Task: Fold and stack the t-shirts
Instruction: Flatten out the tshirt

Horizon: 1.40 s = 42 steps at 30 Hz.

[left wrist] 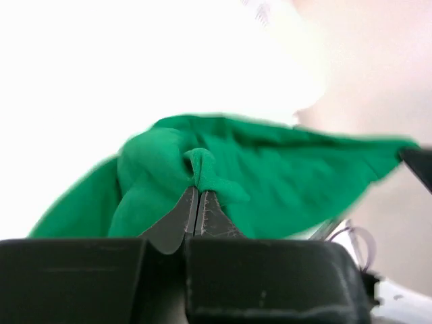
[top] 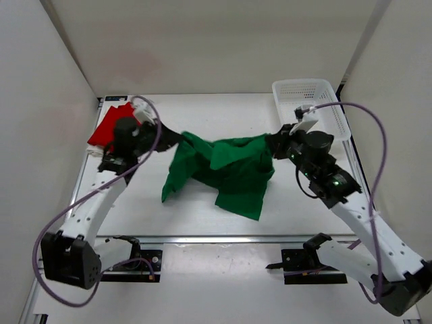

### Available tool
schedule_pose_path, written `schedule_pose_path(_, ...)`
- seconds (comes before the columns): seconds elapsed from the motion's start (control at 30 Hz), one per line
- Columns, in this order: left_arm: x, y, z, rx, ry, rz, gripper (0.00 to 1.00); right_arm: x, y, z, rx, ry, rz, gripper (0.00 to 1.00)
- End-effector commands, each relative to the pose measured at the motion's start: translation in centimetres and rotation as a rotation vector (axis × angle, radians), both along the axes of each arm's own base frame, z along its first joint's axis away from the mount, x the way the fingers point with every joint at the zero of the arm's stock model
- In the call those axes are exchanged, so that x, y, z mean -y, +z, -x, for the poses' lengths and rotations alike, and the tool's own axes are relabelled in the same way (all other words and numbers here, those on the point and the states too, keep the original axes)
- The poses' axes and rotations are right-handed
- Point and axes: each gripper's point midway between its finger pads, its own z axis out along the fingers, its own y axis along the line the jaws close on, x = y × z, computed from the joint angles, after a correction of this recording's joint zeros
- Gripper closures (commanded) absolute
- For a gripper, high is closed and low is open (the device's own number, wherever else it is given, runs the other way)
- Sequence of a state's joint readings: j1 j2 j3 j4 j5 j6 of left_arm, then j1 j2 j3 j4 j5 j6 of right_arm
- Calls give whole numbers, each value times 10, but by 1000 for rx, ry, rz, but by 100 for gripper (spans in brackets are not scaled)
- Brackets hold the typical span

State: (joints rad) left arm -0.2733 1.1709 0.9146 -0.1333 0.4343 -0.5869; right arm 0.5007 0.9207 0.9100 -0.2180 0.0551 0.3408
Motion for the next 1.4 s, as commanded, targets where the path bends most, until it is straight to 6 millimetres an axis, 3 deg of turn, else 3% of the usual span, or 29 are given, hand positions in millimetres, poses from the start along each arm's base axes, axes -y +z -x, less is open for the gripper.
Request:
schedule_pose_path(0.0,-24,68,19,101,-66,102,100,11,68,26,107,-47,44,100)
schedule_pose_path(0.13,-40,124,22,208,-16,91,100,-3,146,63,223,-18,33,100)
schedule_pose_path(0.17,-40,140,25,225,-21,117,100,-22,149,75,230,47,52,100)
schedule_pose_path(0.2,-43,160,28,246,-28,144,100,-30,175,91,271,89,37,100)
schedule_pose_path(0.23,-46,165,28,242,-27,151,100,-19,204,94,317,44,22,100)
schedule_pose_path(0.3,-52,201,34,298,-9,167,100,-34,231,113,371,91,17,100)
schedule_pose_path(0.37,-56,215,33,305,14,176,100,-28,257,113,437,51,24,100)
schedule_pose_path(0.47,-75,223,23,305,87,168,100,-30,266,83,479,56,55,100)
schedule_pose_path(0.53,-77,208,14,256,96,178,100,1,245,22,389,-19,31,100)
schedule_pose_path(0.57,-81,202,8,247,122,177,100,-19,229,18,347,149,-31,100)
schedule_pose_path(0.6,-82,190,4,227,131,174,100,17,216,-13,318,69,-36,100)
schedule_pose_path(0.67,-90,164,-10,182,176,162,100,16,165,-42,242,159,-110,100)
schedule_pose_path(0.7,-94,141,-22,140,215,152,100,26,143,-63,193,124,-105,100)
schedule_pose_path(0.73,-94,74,-54,11,246,141,100,24,75,-121,33,161,-136,100)
schedule_pose_path(0.77,-90,73,-53,9,237,140,100,23,78,-121,47,172,-139,99)
schedule_pose_path(0.83,-91,32,-76,-74,278,129,100,11,26,-163,-55,218,-111,100)
schedule_pose_path(0.87,-90,7,-94,-123,283,116,100,11,30,-178,-63,206,-101,100)
schedule_pose_path(0.93,-96,-30,-139,-207,324,78,97,11,-19,-227,-169,173,-41,100)
schedule_pose_path(0.97,-102,-35,-153,-207,349,59,90,12,-30,-252,-203,159,-19,99)
schedule_pose_path(1.0,-106,-51,-176,-243,365,35,86,18,-4,-266,-174,123,-7,96)
schedule_pose_path(1.03,-107,-54,-197,-266,362,24,74,19,-35,-283,-243,93,9,92)
schedule_pose_path(1.07,-106,-55,-205,-268,350,16,56,22,-34,-297,-256,69,23,82)
schedule_pose_path(1.1,-103,-51,-215,-279,331,20,48,33,-5,-301,-225,46,23,67)
schedule_pose_path(1.13,-105,-40,-220,-260,331,17,36,34,-19,-308,-253,41,39,61)
schedule_pose_path(1.17,-109,-42,-219,-254,344,0,24,47,-11,-306,-252,5,63,54)
schedule_pose_path(1.23,-117,-15,-211,-161,399,-24,5,59,-20,-296,-296,-29,91,54)
schedule_pose_path(1.27,-119,-25,-202,-175,407,-30,1,62,-25,-287,-308,-41,125,53)
schedule_pose_path(1.33,-100,-9,-182,-123,374,-21,2,66,-80,-263,-425,-62,174,55)
schedule_pose_path(1.37,-88,-10,-168,-116,340,-4,2,68,-47,-263,-320,-88,166,55)
